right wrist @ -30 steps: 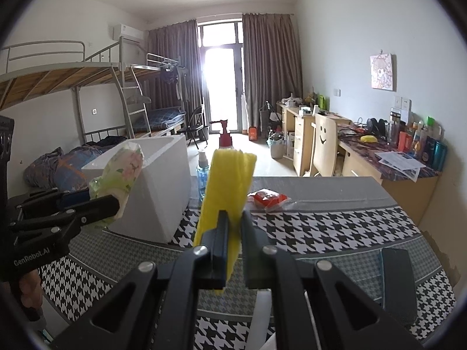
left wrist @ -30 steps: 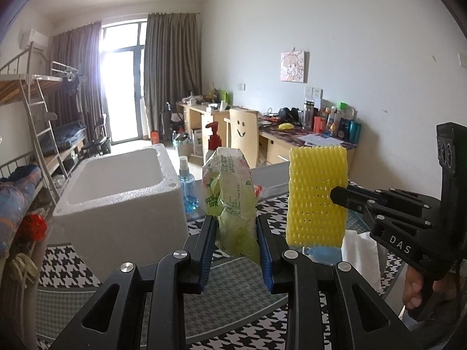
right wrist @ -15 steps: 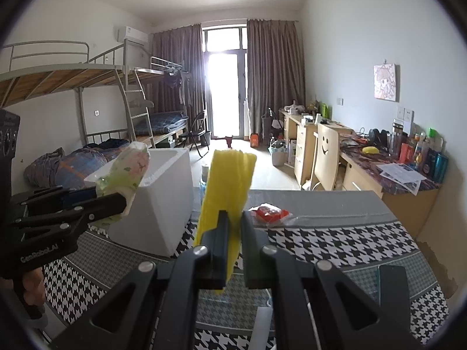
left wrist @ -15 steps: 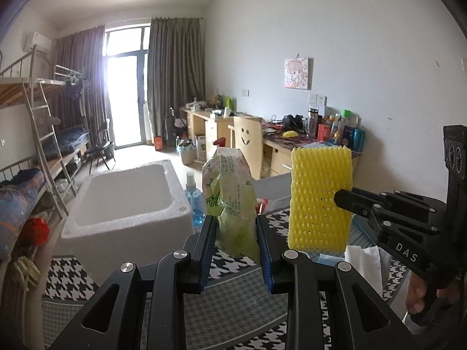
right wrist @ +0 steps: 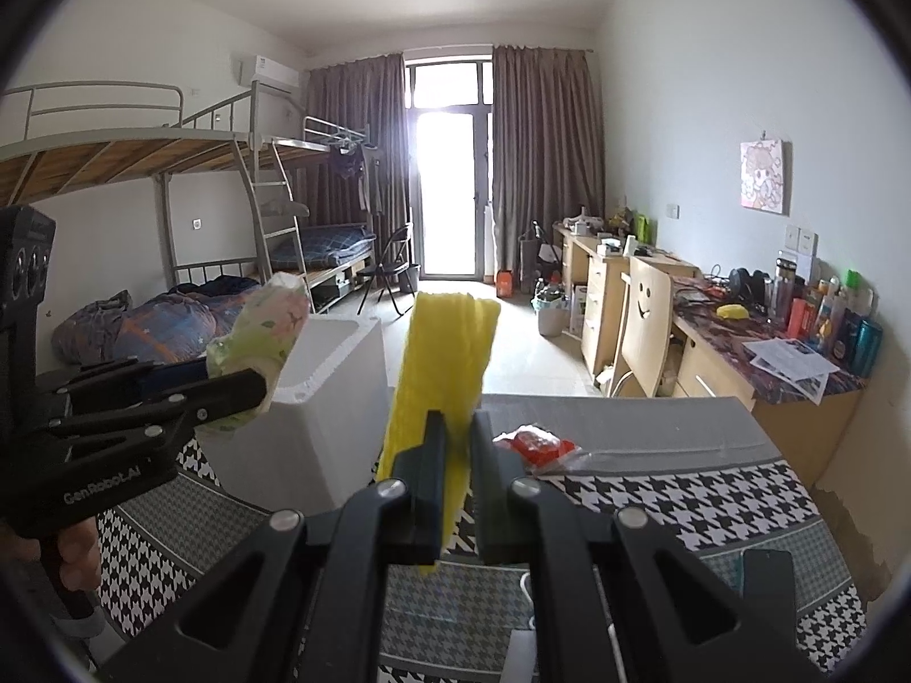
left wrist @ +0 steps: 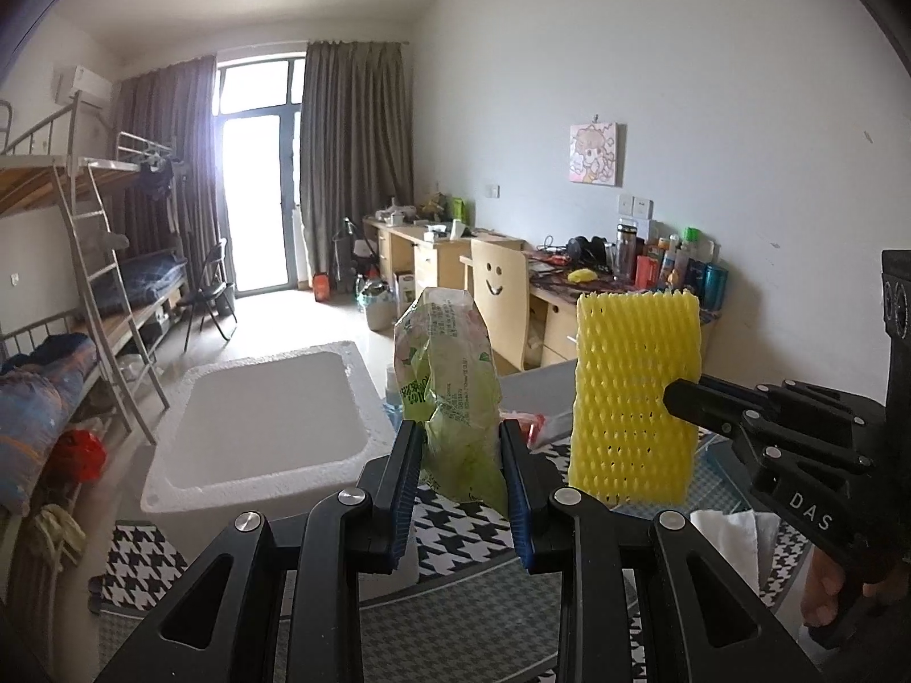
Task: Organize soft objects
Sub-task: 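Carry the bag and foam sleeve in both grippers over to the white foam box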
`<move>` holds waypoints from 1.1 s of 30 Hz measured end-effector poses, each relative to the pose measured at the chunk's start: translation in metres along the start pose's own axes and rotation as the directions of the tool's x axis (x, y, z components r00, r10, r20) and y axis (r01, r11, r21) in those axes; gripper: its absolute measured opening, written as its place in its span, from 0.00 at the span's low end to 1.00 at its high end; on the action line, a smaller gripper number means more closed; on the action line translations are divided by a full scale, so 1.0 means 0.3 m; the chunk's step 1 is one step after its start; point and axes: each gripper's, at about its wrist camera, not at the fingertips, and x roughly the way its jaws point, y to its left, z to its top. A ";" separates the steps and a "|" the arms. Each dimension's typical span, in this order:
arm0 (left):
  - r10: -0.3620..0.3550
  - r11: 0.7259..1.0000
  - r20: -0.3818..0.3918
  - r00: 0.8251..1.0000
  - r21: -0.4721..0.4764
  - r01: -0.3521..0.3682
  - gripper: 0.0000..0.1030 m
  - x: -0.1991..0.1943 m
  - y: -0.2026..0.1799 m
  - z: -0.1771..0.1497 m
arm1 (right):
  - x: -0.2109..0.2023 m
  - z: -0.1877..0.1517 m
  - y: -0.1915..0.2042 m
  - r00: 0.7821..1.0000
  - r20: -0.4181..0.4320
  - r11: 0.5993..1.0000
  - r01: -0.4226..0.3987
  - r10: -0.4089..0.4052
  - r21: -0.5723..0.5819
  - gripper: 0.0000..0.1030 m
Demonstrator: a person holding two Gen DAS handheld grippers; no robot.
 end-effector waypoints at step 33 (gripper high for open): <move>0.158 0.986 0.020 0.987 -0.062 -0.157 0.28 0.061 0.141 0.099 | 0.113 0.133 0.095 0.997 -0.002 0.994 -0.078 0.078 -0.070 0.10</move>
